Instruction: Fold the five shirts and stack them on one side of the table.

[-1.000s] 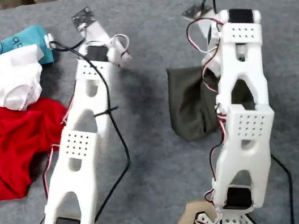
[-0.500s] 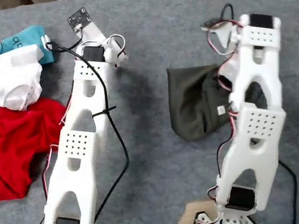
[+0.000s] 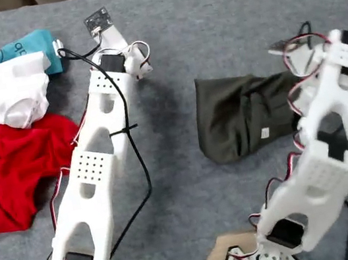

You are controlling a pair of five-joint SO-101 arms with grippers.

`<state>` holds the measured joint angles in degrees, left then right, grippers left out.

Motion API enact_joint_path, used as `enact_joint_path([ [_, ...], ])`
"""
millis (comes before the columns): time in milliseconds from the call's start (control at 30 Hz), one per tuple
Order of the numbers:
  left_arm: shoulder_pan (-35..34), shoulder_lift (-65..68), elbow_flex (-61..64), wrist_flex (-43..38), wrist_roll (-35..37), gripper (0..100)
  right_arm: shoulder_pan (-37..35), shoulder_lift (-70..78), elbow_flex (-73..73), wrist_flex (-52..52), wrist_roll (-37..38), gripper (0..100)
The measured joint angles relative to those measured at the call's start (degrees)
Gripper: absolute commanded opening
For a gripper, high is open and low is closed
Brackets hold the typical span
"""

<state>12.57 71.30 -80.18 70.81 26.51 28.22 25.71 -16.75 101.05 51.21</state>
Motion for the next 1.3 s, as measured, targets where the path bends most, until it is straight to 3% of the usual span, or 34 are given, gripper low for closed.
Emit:
enact_joint_path([
  [133,0.0,0.0,0.0,0.0,-0.18,2,-1.76,-4.57,0.18,-0.79,0.62,0.5],
  [400,0.0,0.0,0.0,0.0,-0.18,2,-19.16,-3.52,-0.18,-11.08,-4.22,0.5],
  [533,-0.53,0.0,0.0,-0.09,0.44,2,-22.95,2.64,-5.19,-12.22,-4.84,0.5],
  [733,-1.76,0.0,0.0,-1.32,1.93,2,-23.47,15.47,-15.38,-11.69,-4.92,0.5],
  [1000,-1.58,0.0,0.0,-1.32,1.93,2,-21.45,23.3,-25.93,-1.14,-4.92,0.5],
  [1300,-1.58,0.0,0.0,-1.32,1.93,2,-14.07,20.4,-20.22,0.0,-3.87,0.5],
])
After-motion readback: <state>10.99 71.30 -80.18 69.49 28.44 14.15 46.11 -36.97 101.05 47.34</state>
